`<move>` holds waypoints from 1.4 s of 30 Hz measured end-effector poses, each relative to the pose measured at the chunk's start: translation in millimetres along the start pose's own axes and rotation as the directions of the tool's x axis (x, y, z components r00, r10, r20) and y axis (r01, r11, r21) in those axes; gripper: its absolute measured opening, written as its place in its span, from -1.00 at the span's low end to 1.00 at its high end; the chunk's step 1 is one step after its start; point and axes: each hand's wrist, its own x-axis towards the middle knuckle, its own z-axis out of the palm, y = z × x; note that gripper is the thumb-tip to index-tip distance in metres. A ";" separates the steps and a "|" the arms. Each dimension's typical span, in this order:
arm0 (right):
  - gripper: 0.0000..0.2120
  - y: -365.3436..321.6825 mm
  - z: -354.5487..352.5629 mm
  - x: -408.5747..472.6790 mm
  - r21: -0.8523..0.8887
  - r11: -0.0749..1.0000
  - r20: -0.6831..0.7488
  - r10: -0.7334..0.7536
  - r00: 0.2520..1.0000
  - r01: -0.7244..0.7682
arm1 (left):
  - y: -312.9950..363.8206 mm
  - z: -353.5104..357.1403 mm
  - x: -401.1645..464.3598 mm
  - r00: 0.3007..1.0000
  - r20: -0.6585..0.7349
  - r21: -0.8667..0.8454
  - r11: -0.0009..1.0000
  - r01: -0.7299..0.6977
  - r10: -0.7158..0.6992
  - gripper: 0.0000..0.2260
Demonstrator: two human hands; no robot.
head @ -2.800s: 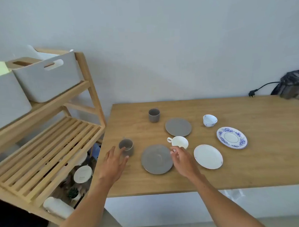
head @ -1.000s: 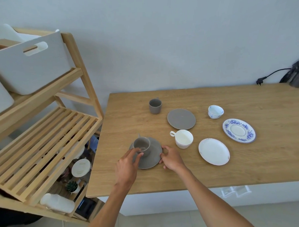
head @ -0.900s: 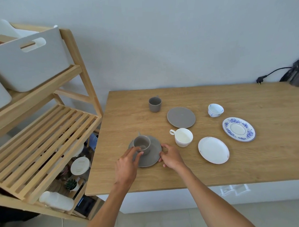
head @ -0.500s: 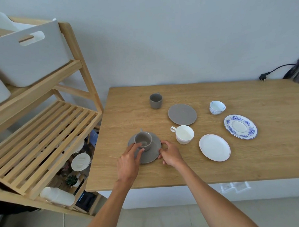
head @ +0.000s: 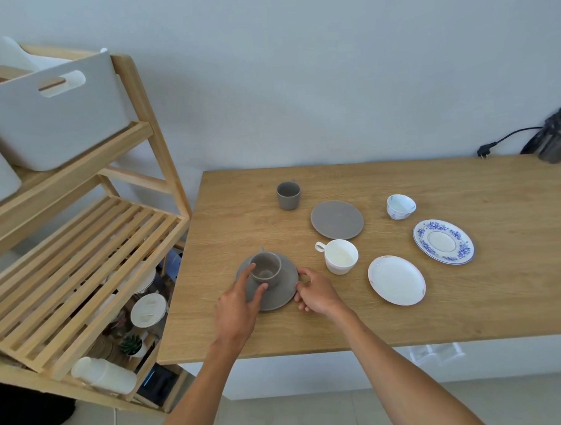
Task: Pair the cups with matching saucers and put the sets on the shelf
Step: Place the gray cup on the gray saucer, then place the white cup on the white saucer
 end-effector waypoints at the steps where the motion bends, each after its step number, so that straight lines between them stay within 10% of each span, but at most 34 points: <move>1: -0.58 0.1 -1.1 -1.3 0.003 1.000 -0.003 -0.010 1.000 0.010 | -0.6 -2.2 -0.4 1.000 -0.009 -0.011 1.000 0.011 -0.012 -0.55; 9: -0.67 6.3 -17.9 -24.0 0.121 0.984 -0.106 -0.114 0.988 0.127 | 24.0 -15.5 -10.3 0.987 -0.157 -0.207 0.978 0.002 -0.035 -0.66; 30: -0.70 115.2 -194.8 -51.6 0.085 0.996 -0.569 0.056 0.821 -0.008 | 115.4 107.0 21.3 0.988 0.143 -0.131 0.991 -0.037 0.056 -0.62; 42: -0.74 145.1 -221.3 -15.1 -0.086 0.996 -0.322 -0.036 0.946 0.009 | 130.0 135.2 21.9 0.992 0.095 -0.083 0.993 0.085 -0.077 -0.67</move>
